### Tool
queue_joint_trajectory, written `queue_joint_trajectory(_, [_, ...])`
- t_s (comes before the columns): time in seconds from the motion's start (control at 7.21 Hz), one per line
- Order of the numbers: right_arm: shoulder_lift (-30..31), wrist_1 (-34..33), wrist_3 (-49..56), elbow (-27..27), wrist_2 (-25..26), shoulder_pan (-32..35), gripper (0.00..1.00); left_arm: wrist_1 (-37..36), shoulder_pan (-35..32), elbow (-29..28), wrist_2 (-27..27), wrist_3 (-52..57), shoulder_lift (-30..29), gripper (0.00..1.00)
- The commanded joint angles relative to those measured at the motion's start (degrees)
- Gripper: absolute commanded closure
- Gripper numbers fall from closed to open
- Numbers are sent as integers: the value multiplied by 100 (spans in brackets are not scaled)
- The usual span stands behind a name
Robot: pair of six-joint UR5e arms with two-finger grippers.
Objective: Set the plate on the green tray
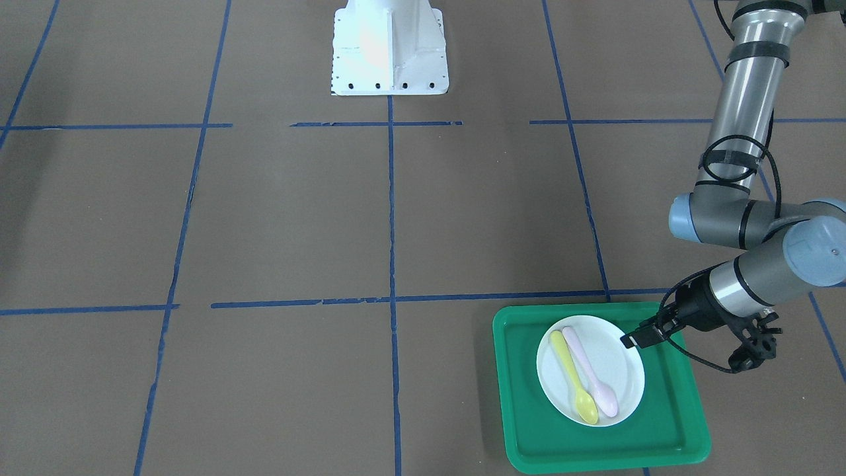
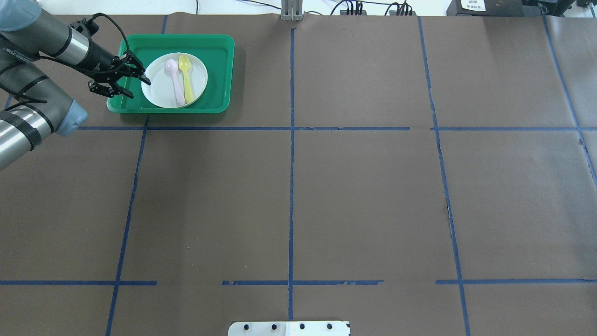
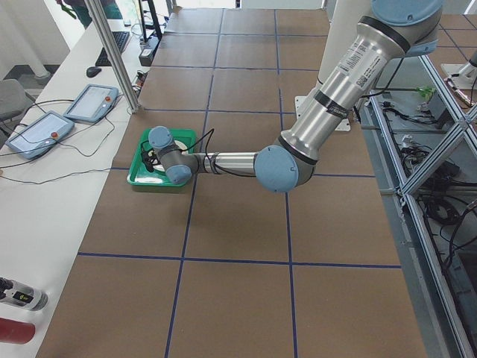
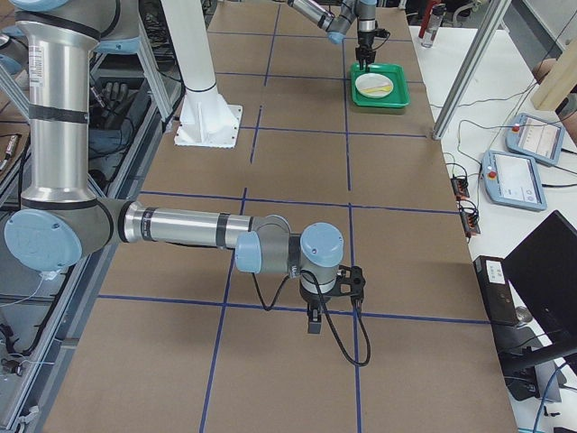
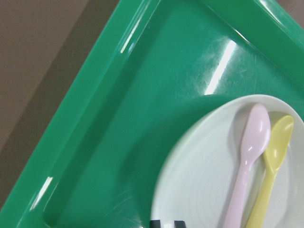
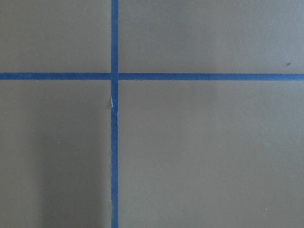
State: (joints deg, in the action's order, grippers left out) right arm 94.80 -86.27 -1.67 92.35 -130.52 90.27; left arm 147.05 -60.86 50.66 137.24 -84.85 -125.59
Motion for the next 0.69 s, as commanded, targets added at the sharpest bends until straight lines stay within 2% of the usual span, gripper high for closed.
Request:
queue_joint_trajectory(0.0, [4,5,0,2,0,0,0,-1,-136,67,57,30,25,0])
queue_joint_trajectory(0.14, [4,-4,0,2,0,0,0,-19,-233,337,57,74,147,0])
queue_joint_trajectory(0.42, [-5,5,0,2,0,0,0,-351,-435,1415,319,179,787,0])
queue_joint_trajectory(0.55, [4,-4,0,2,0,0,0,-596,-558,2021,347,571,1164,0])
